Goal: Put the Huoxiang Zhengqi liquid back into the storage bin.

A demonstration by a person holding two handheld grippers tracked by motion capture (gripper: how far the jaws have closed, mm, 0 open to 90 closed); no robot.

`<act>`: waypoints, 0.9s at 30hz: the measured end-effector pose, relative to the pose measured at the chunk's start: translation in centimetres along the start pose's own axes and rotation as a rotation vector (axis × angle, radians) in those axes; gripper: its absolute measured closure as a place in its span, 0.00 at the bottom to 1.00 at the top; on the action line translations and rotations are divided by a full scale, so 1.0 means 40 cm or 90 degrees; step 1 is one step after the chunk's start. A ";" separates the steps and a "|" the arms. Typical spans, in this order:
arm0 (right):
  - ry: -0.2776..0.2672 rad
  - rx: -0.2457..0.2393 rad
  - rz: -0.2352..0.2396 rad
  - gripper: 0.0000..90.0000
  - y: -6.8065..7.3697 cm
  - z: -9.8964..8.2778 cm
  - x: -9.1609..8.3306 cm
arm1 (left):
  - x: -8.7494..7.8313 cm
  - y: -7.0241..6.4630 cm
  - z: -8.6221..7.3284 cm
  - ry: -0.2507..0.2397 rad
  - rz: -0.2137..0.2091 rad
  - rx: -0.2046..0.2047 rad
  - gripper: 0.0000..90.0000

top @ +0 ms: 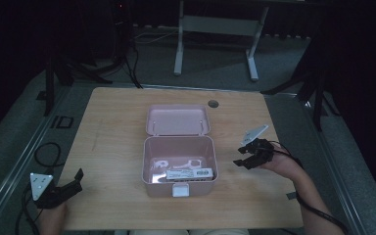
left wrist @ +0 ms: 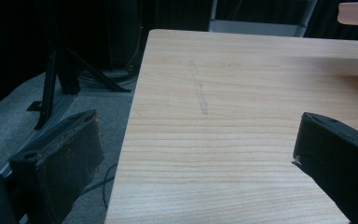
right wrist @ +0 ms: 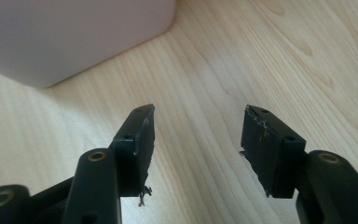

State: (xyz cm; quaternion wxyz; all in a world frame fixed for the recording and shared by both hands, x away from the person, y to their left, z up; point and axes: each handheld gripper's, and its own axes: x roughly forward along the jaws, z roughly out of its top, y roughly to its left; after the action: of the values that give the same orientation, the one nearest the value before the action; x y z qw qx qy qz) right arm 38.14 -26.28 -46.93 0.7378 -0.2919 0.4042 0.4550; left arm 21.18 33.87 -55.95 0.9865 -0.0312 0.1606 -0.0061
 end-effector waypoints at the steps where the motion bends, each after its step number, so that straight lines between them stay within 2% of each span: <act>1: -0.011 0.009 -0.010 0.48 0.000 -0.012 0.003 | 0.000 0.000 0.000 -0.001 0.000 0.000 0.02; 3: -0.032 0.034 -0.008 0.47 -0.001 -0.038 0.010 | 0.000 0.000 0.000 0.000 0.000 0.000 0.02; 6: -0.058 0.058 -0.027 0.44 -0.001 -0.076 0.022 | 0.000 0.000 0.000 0.000 0.000 0.001 0.02; 10: -0.106 0.098 -0.067 0.37 0.001 -0.126 0.035 | 0.000 0.000 0.000 -0.001 0.000 0.002 0.02; 11: -0.106 0.098 -0.067 0.37 0.001 -0.126 0.035 | 0.000 0.000 0.000 -0.001 0.000 0.002 0.02; 12: -0.116 0.108 -0.082 0.37 0.003 -0.138 0.035 | 0.000 -0.001 0.000 -0.001 0.001 0.002 0.02; 13: -0.138 0.127 -0.094 0.30 0.003 -0.155 0.035 | 0.000 -0.001 0.000 -0.001 0.000 0.002 0.02; 15: -0.169 0.153 -0.116 0.27 0.004 -0.178 0.034 | 0.001 -0.001 0.000 0.000 0.001 0.002 0.02; 17: -0.195 0.180 -0.120 0.11 0.003 -0.200 0.033 | 0.001 -0.001 0.000 -0.001 0.001 0.003 0.02; 19: -0.208 0.195 -0.164 0.11 0.007 -0.222 0.030 | 0.000 -0.001 0.000 -0.001 0.001 0.003 0.02; 20: -0.217 0.224 -0.179 0.11 0.004 -0.233 0.028 | 0.000 -0.001 0.000 -0.001 0.001 0.003 0.02; 22: -0.245 0.256 -0.211 0.11 0.007 -0.254 0.020 | 0.000 -0.001 0.000 -0.001 0.001 0.004 0.02; 23: -0.245 0.256 -0.211 0.11 0.007 -0.254 0.020 | 0.000 -0.001 0.000 -0.001 0.001 0.004 0.02; 24: -0.258 0.272 -0.217 0.11 0.007 -0.265 0.018 | 0.000 -0.001 0.000 -0.002 0.000 0.005 0.02; 25: -0.266 0.297 -0.265 0.11 0.018 -0.285 0.015 | 0.000 -0.002 0.000 -0.003 0.001 0.005 0.02; 27: -0.266 0.313 -0.303 0.11 0.027 -0.304 0.016 | 0.000 -0.002 -0.001 -0.002 0.000 0.007 0.02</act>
State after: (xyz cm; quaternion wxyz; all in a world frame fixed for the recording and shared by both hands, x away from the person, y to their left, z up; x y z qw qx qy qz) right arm 33.31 -35.24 -53.67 0.9369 -0.0933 0.2633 0.2103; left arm 21.18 33.78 -55.97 0.9870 -0.0258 0.1586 -0.0069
